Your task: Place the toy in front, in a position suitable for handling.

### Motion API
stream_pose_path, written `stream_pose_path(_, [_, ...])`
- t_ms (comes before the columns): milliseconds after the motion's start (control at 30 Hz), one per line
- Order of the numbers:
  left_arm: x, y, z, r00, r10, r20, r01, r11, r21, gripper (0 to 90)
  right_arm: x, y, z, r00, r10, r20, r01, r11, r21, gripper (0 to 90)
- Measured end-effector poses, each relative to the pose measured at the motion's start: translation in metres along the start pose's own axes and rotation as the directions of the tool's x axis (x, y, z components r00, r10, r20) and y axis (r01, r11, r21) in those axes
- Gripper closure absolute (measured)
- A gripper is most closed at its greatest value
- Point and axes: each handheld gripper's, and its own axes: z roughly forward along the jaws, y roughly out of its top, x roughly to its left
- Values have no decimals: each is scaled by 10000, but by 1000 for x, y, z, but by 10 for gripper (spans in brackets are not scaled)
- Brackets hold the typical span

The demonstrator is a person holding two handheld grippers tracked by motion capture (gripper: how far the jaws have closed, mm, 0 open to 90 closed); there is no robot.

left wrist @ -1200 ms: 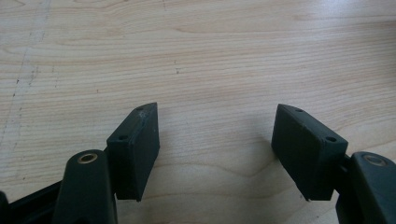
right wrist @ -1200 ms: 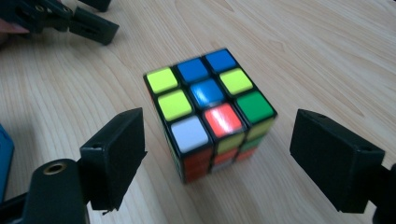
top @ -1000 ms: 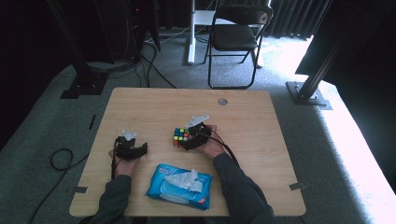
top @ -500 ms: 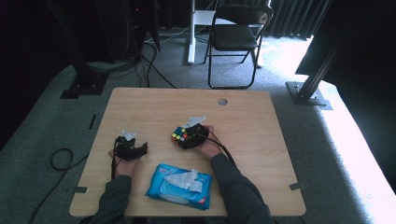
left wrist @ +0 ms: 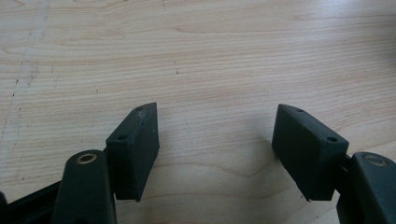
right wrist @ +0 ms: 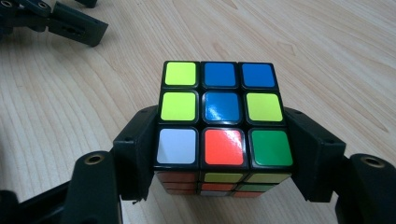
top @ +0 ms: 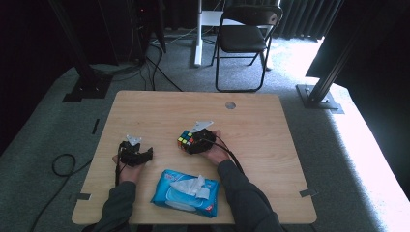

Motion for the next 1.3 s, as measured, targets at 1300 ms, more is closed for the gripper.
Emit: stream_pose_path(1300, [0,0,0,10000,6,15,-7,10000,4,312,-25,-22,-40,9924,710,1008,-680,9972,-326,341])
